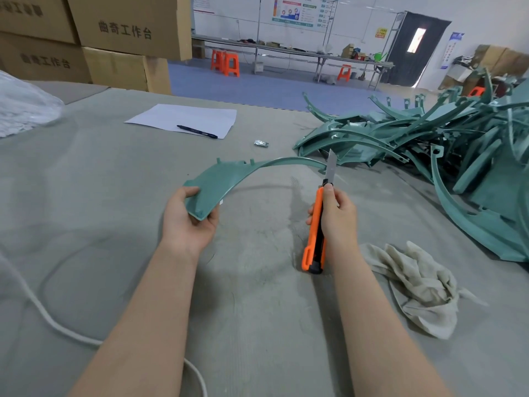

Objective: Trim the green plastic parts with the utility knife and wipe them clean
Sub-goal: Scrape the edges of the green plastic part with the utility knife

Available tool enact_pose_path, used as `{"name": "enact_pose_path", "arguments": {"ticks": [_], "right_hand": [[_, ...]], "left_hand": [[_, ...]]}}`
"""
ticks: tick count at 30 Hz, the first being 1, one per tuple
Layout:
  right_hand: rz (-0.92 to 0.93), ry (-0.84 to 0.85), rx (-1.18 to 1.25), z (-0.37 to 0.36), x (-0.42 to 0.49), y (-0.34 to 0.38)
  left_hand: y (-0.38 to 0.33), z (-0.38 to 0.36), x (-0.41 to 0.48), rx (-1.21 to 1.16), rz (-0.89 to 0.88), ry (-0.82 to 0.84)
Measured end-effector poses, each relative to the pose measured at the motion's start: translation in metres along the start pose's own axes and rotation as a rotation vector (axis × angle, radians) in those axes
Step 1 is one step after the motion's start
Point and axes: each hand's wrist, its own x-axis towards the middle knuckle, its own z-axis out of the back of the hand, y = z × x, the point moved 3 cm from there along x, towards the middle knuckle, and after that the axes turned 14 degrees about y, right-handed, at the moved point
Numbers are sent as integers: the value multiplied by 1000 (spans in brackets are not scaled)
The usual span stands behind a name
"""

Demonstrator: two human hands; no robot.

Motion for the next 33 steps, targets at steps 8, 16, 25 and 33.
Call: {"name": "enact_pose_path", "arguments": {"ticks": [8, 16, 25, 33], "right_hand": [[-30, -33, 33, 4, 0, -2], [8, -20, 57, 0, 0, -5], [42, 57, 64, 0, 0, -2], [63, 138, 43, -11, -2, -1]], "left_hand": [[-2, 2, 1, 15, 3, 16], [-4, 2, 1, 25, 3, 54], [-3, 0, -1, 70, 82, 64], [-4, 1, 3, 107, 70, 29]]}}
